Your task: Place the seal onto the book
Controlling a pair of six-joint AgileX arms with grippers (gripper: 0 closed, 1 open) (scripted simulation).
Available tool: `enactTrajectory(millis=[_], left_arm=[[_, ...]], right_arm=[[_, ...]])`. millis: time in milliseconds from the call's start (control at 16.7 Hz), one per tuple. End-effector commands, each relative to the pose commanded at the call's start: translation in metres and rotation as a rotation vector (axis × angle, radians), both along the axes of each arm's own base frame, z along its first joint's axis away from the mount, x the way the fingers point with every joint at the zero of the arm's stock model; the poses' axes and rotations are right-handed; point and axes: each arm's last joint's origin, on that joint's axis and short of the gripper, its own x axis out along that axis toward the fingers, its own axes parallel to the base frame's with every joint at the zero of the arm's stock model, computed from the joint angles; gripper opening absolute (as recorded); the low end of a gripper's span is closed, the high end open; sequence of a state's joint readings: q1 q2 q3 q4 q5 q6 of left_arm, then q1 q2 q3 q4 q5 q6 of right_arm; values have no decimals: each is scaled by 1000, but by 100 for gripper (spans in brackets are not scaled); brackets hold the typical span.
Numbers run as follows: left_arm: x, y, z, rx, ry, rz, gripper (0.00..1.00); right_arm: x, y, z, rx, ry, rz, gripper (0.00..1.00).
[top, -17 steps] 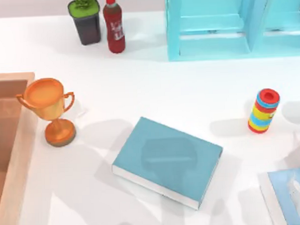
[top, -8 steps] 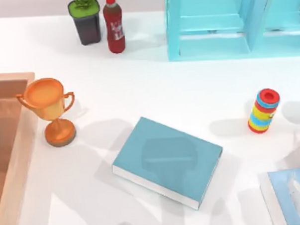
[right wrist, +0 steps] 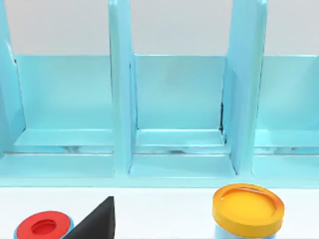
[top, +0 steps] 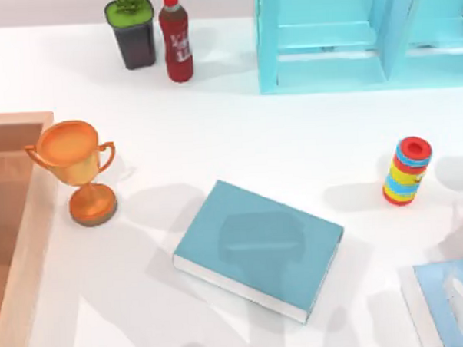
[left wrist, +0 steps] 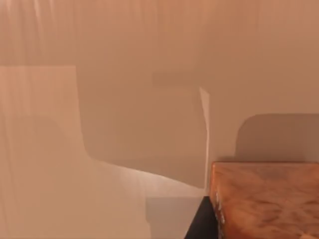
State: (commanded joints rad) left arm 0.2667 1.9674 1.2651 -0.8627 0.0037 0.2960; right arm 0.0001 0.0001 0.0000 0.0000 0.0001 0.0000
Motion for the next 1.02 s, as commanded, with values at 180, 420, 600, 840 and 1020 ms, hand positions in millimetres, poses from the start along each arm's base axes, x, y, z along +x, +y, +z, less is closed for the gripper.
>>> enactTrajectory(millis=[180,420,600,840,1020], left_arm=[[7,-6,17,24,-56,13,0],[32,-45,89,42,-273,82,0],[32,-90,142,-12,-348,110,0],[12,-133,165,-29,-219,101,0],[1,-147,156,-3,-78,54,0]], right_arm=[[0,0,0,0,0,0,100],[0,0,0,0,0,0,100],[0,0,0,0,0,0,100],[0,0,0,0,0,0,100],[0,0,0,0,0,0,100]])
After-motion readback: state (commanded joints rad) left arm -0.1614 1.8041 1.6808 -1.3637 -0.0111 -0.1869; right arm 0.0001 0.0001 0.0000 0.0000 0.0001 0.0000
